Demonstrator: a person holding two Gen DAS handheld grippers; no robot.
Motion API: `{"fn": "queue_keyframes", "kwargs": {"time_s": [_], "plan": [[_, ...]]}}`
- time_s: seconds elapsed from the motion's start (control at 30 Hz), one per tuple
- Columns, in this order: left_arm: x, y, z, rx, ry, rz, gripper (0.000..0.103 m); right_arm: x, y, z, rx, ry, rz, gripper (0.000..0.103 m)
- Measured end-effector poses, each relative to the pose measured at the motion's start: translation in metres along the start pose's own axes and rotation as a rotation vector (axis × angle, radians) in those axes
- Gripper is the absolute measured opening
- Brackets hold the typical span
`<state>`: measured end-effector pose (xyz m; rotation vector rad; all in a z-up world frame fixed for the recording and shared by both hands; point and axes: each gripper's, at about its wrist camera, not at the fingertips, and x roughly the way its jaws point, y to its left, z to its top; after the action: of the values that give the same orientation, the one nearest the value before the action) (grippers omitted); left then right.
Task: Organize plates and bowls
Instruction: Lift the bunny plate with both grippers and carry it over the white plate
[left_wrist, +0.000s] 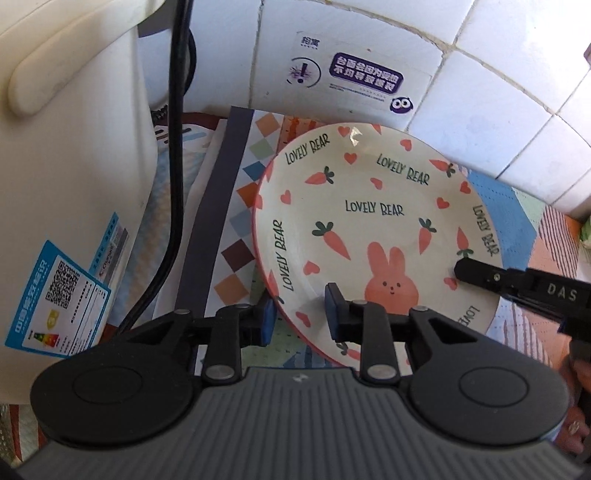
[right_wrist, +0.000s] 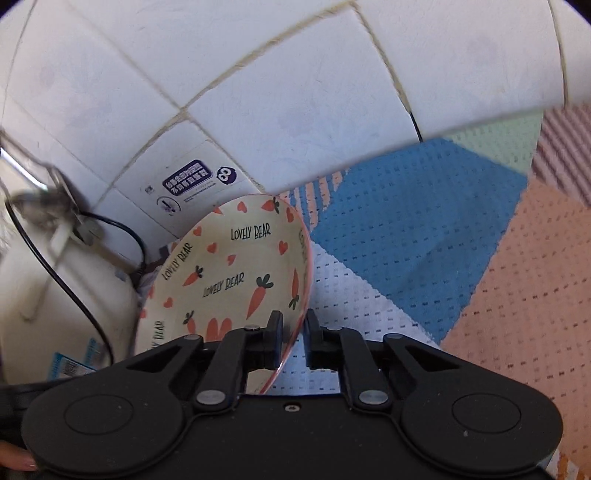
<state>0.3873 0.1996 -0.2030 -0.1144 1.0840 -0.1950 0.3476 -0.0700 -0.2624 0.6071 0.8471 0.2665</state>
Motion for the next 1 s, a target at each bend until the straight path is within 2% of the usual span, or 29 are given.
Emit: {"fn": "queue_keyframes", "kwargs": {"time_s": [0.13,0.23,0.3,0.4,0.53,0.83,1.0], "plan": [[-0.009,0.002,0.002,0.007,0.007,-0.021,0.026,-0.004,0.017,0.005,-0.134,0.028,-0.028,0.017],[-0.019,-0.002,0.0,0.055,0.013,-0.027,0.026,-0.015,0.027,0.004,-0.224,0.044,-0.028,0.019],[-0.026,-0.003,0.0,0.034,0.029,-0.032,0.026,-0.023,0.028,0.002,-0.23,0.035,-0.023,0.019],[-0.039,-0.012,-0.005,0.083,0.012,-0.034,0.026,-0.035,0.032,-0.005,-0.25,0.021,-0.038,0.019],[-0.059,-0.019,-0.011,0.127,0.015,-0.074,0.026,-0.057,0.039,-0.013,-0.286,0.021,-0.071,0.021],[-0.121,-0.056,-0.042,0.3,-0.057,-0.121,0.026,-0.134,0.04,-0.055,-0.245,-0.112,-0.099,0.023],[-0.146,-0.073,-0.059,0.369,-0.042,-0.188,0.026,-0.178,0.04,-0.088,-0.211,-0.203,-0.137,0.025]]}}
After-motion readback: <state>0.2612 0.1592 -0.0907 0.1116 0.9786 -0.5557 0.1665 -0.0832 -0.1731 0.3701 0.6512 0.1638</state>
